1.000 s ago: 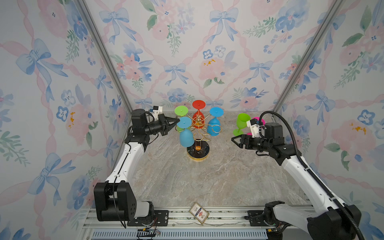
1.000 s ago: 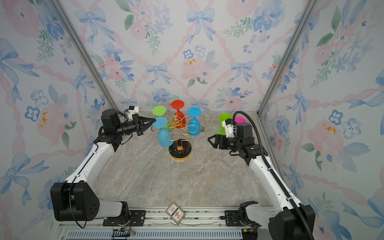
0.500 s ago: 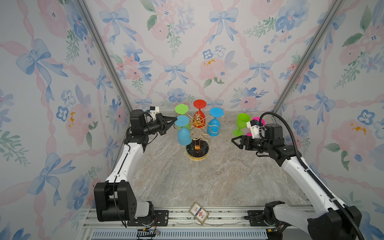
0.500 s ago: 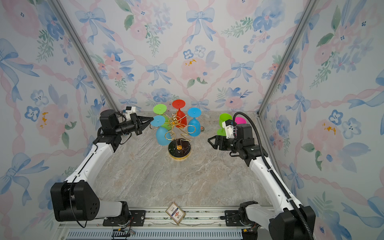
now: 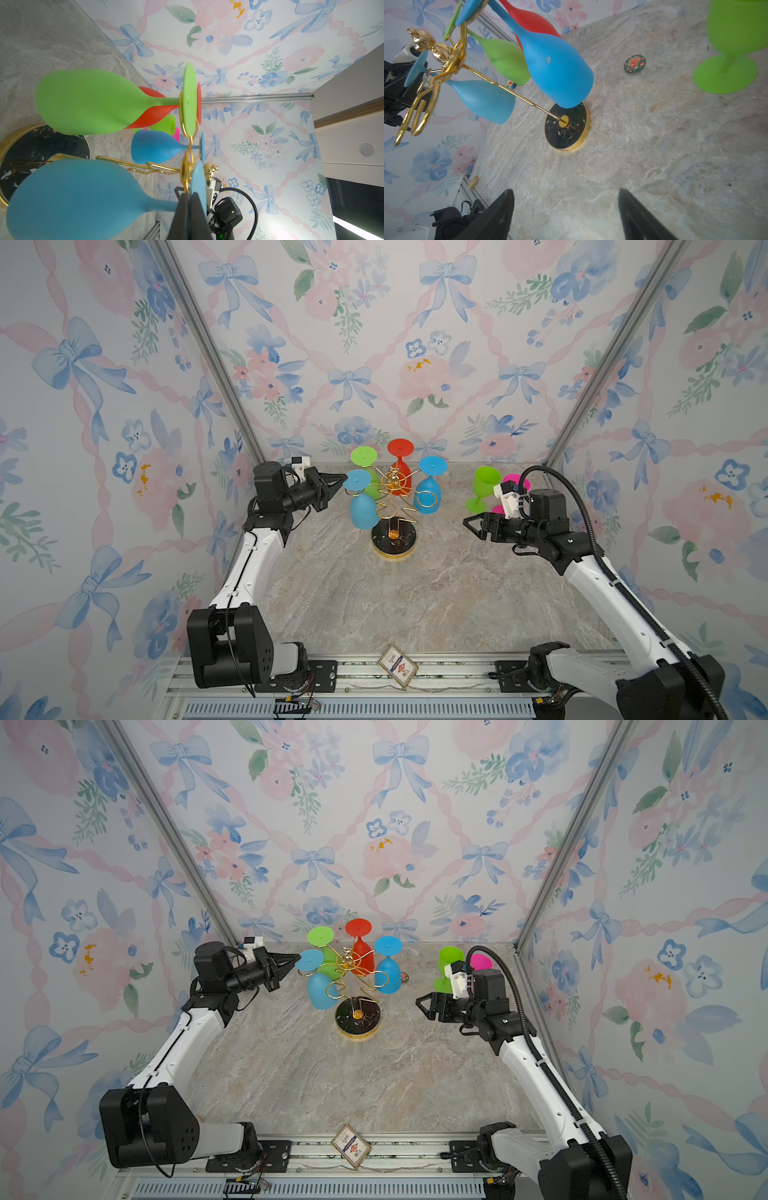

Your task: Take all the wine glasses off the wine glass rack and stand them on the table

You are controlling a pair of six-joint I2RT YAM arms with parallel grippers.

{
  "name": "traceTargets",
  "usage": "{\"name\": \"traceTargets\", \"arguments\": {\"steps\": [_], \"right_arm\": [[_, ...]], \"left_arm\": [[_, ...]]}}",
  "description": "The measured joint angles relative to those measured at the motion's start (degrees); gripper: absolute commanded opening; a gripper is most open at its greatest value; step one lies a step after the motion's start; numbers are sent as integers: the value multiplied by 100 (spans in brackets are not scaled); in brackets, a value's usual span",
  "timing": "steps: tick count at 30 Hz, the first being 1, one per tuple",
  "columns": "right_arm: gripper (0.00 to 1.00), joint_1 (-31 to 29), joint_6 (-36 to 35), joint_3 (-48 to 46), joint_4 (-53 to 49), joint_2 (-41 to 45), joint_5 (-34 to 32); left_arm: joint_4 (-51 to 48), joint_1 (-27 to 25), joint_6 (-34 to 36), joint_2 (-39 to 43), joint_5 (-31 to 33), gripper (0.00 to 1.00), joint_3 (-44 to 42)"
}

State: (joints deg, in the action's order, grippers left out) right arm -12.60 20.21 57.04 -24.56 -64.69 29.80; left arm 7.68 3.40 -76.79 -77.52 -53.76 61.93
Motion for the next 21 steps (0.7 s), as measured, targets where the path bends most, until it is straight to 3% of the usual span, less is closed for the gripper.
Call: {"name": "traceTargets", "arguments": {"steps": [21], "right_arm": [[81, 0, 42, -33, 85, -2, 26]], "left_arm": [[-525, -531, 225, -7, 739, 0, 518]]}}
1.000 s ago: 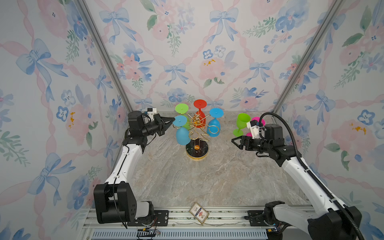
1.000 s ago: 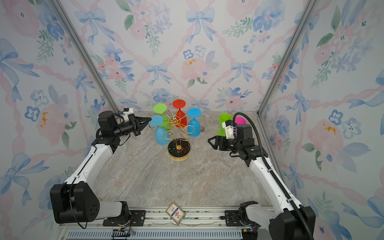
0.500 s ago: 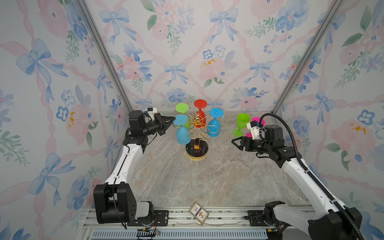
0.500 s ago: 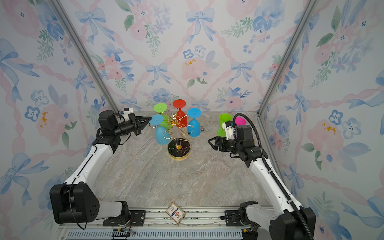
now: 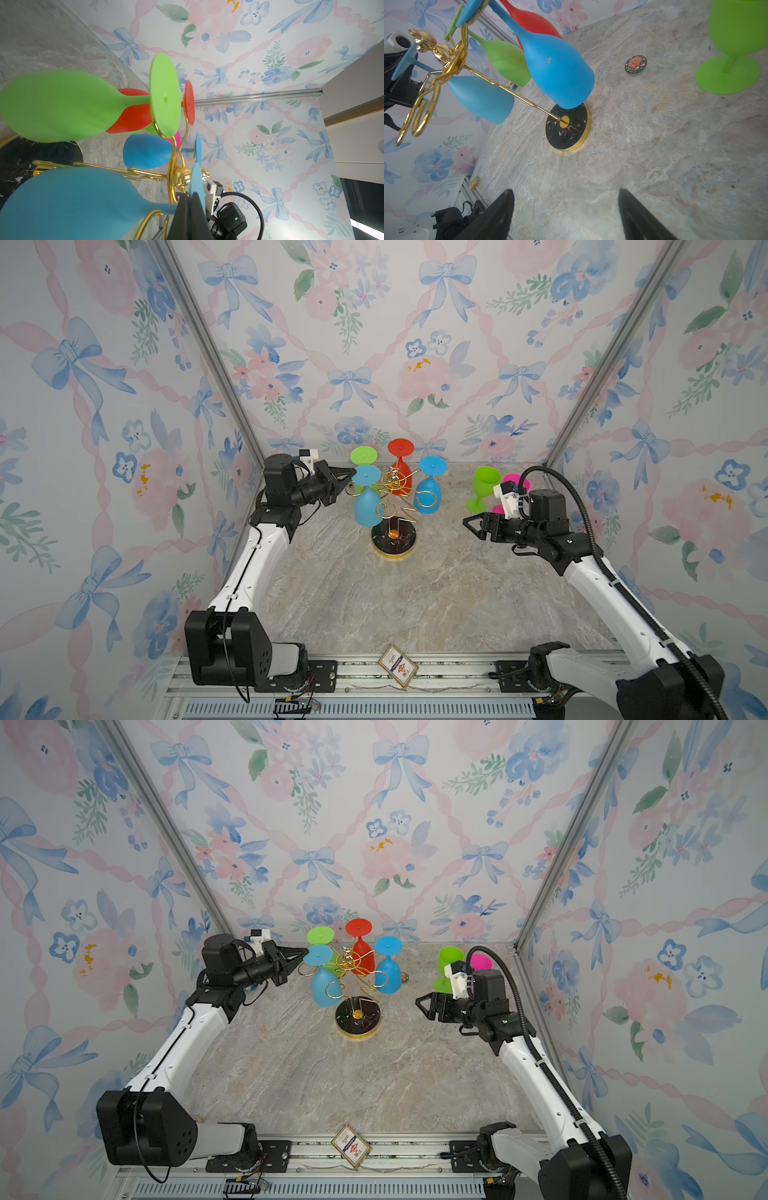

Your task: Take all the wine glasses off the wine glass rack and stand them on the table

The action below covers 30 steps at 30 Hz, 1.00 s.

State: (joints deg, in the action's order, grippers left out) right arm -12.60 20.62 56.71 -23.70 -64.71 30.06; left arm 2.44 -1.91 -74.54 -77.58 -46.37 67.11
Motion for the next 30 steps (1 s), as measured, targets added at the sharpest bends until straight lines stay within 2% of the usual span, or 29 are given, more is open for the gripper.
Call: {"name": "traceTargets", "arguments": {"steps": [14, 30], "right_arm": [[81, 0, -2, -125, 46, 0, 22], [81, 0, -2, -256, 83, 57, 42]], "left_arm": [[-223, 22, 37, -179, 529, 0, 31], [-216, 402, -74, -63, 673, 0, -52]]}}
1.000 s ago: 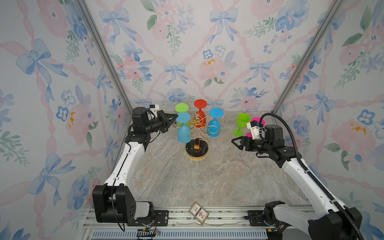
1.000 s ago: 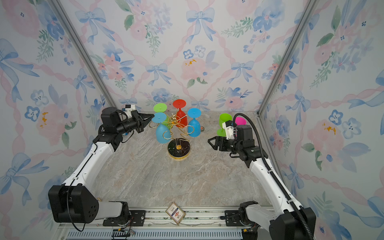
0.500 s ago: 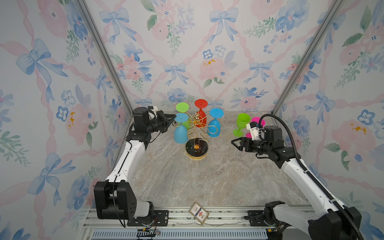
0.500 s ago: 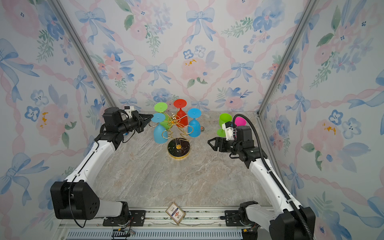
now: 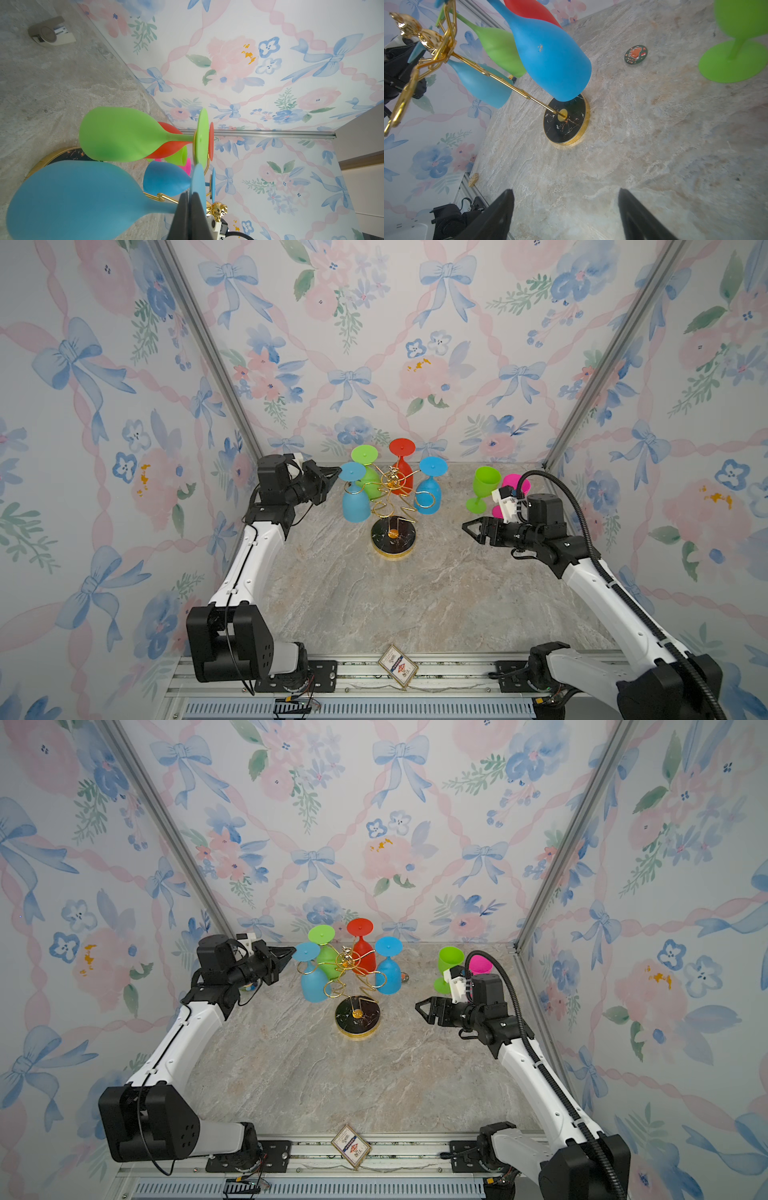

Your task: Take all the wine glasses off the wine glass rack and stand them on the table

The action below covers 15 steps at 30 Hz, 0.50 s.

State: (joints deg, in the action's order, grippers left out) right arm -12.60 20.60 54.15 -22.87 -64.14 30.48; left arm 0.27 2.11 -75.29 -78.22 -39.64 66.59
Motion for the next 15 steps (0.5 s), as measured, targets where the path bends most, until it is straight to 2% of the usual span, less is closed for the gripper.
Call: {"name": "traceTargets", "arguments": {"steps": [8, 15], "right_arm": [[81, 0, 0, 0, -2, 44, -2], [81, 0, 0, 2, -33, 50, -2]], "left_arm": [[-2, 223, 2, 588, -22, 0, -529], [-22, 629, 70, 1351, -142, 0, -1152]]}}
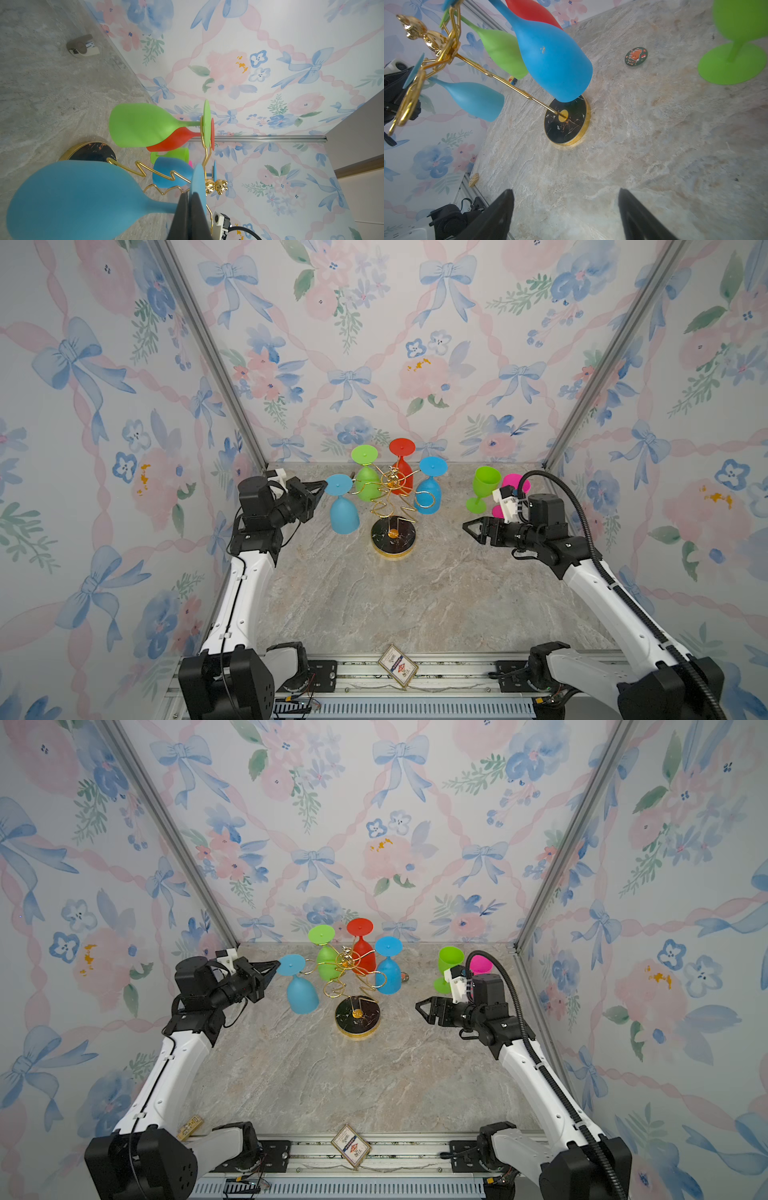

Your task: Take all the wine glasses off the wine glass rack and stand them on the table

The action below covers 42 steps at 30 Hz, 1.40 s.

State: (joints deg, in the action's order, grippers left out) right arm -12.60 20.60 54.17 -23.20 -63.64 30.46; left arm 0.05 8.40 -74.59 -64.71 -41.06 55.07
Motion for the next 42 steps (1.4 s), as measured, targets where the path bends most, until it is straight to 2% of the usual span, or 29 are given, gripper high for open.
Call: {"name": "traceTargets", "arguments": {"steps": [7, 14, 19, 26, 36, 42], "right_arm": [[81, 0, 0, 2, -81, 33, -2], [81, 0, 90, 15, -149, 55, -2], [81, 0, 240, 146, -293, 31, -17], [81, 0, 411, 208, -382, -81, -46], [81, 0, 533, 208, -468, -229, -44], [81, 0, 629, 208, -599, -245, -42]], "left_arm": [[-422, 323, 654, 459, -179, 0, -125], [-1043, 323, 1556, 732, -492, 0, -83], [-1185, 221, 1926, 955, -772, 0, -92], [-1379, -627, 2288, 1161, -1023, 0, -136], [-1530, -1488, 2538, 1440, -1139, 0, -221], [-1606, -2511, 2671, 1436, -1021, 0, -271]]}}
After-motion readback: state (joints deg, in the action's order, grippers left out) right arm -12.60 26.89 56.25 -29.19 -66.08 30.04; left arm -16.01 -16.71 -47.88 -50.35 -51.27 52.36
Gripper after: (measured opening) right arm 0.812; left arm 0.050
